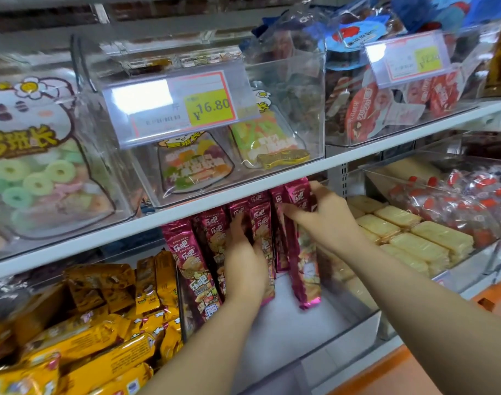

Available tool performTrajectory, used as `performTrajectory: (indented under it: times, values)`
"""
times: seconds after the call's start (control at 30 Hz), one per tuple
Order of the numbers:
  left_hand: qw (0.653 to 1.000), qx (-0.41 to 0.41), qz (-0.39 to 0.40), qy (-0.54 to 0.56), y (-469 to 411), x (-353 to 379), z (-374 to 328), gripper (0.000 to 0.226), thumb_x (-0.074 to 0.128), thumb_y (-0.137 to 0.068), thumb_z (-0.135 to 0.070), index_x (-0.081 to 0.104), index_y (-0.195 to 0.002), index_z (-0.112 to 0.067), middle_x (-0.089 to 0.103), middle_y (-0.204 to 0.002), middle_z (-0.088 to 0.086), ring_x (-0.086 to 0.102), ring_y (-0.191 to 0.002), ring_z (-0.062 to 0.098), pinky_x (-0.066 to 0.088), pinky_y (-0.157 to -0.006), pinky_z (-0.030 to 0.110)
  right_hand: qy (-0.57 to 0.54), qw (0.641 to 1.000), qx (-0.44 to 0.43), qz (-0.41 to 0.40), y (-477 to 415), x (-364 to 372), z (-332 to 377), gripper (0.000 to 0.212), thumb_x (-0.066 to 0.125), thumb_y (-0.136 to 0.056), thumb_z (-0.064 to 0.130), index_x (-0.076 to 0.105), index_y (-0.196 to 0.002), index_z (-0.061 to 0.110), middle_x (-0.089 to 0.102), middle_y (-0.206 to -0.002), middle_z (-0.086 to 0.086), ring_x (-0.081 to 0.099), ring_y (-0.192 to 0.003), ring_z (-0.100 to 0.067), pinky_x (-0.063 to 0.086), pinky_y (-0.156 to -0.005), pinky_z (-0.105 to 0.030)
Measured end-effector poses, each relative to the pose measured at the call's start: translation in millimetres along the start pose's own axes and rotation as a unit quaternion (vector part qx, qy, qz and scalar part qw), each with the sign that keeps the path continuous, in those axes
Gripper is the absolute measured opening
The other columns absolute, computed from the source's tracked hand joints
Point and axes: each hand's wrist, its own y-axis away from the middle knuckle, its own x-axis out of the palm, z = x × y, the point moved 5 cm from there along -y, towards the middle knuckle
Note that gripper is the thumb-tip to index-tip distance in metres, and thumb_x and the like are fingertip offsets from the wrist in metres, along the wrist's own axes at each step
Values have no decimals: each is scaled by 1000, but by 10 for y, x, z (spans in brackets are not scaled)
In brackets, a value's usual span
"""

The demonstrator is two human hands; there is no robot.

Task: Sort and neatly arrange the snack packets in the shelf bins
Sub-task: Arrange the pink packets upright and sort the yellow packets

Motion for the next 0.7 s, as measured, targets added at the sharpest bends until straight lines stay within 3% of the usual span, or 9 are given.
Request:
performTrajectory:
  times: [0.1,0.2,0.3,0.4,0.47,0.53,0.6,0.63,0.7]
  values:
    - [1000,-6,-8,-4,-20,9,-48,59,53,-92,-11,27,-144,-19,59,-123,12,62,-94,35,50,-72,35,33,999,16,19,44,-8,-53,33,68,-78,45,58,-99,21,66,-92,4,61,-90,-16,41,-72,-25]
    - [1000,-11,4,-3,-48,39,-101,60,53,-91,-7,27,-144,-21,63,-117,9,63,-80,28,42,-57,24,58,997,9,50,61,31,-30,33,67,-78,45,60,-96,18,68,-90,0,61,-86,-18,45,-73,-28]
    - [999,30,8,-8,-67,59,-151,61,54,-91,-6,27,-143,-22,53,-130,5,60,-86,17,42,-63,20,88,990,-25,105,80,128,-8,28,67,-78,40,61,-89,15,66,-81,0,60,-79,-18,39,-63,-25]
    - [993,93,-9,-67,-89,54,-216,60,53,-87,2,34,-140,-19,37,-136,8,50,-82,10,45,-65,21,118,986,-48,110,65,153,-3,31,70,-78,39,61,-96,15,65,-88,-1,60,-85,-18,36,-65,-24]
    - [978,137,-36,-150,-91,26,-256,50,62,-78,6,48,-122,-13,43,-121,14,52,-60,17,42,-45,26,128,986,-56,92,54,137,-18,37,72,-76,41,61,-100,15,66,-92,-3,61,-89,-21,41,-69,-26]
    - [945,192,-40,-263,-41,28,-278,38,74,-64,3,60,-96,-10,51,-98,14,52,-49,23,37,-38,26,141,986,-55,73,62,132,-40,45,72,-73,47,61,-101,14,68,-94,-6,63,-91,-25,49,-74,-33]
    - [903,223,-24,-366,28,106,-226,37,79,-56,-7,67,-90,-13,54,-95,12,58,-68,28,48,-51,33,172,982,-50,56,67,129,-60,50,70,-72,53,61,-102,14,68,-94,-7,63,-91,-28,51,-76,-37]
    - [887,231,-1,-400,60,169,-188,42,79,-54,-12,68,-95,-16,55,-104,12,56,-86,32,52,-65,40,188,980,-47,48,65,122,-68,51,69,-72,55,60,-102,14,68,-94,-7,63,-91,-29,51,-77,-38]
    - [851,239,72,-463,131,230,-159,61,76,-59,-20,63,-118,-21,44,-140,10,32,-128,38,35,-98,60,187,981,-36,43,52,108,-99,52,68,-71,57,60,-103,16,68,-94,-6,64,-90,-28,52,-77,-39]
